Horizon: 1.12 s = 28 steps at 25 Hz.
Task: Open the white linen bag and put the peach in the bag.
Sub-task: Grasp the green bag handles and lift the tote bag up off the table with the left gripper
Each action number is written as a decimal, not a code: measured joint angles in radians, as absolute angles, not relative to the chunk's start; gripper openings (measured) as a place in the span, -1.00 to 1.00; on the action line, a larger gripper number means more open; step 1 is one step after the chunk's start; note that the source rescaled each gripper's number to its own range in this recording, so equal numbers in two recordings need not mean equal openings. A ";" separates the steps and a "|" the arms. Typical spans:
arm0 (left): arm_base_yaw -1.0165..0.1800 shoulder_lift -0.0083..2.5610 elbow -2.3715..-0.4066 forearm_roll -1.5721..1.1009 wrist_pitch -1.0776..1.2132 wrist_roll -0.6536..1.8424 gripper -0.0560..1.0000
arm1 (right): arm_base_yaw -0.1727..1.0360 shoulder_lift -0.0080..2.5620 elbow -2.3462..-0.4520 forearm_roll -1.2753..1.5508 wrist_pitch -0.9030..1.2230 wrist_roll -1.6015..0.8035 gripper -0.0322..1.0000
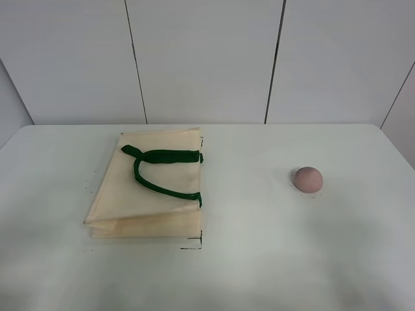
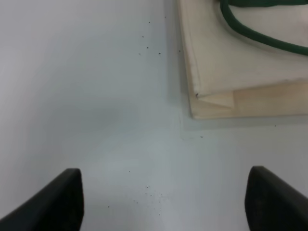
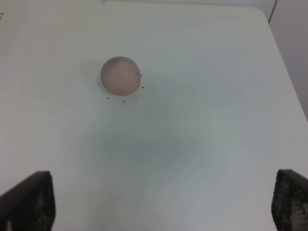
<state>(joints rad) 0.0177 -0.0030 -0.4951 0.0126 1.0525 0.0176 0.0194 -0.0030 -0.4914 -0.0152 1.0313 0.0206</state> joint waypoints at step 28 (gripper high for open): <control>0.018 1.420 -1.308 0.012 0.984 0.010 1.00 | 0.019 -0.003 -0.491 -0.015 1.031 0.021 1.00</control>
<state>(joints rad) 0.0177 1.4198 -1.3075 0.0124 0.9838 0.0100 0.0194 -0.0030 -0.4914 -0.0152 1.0313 0.0206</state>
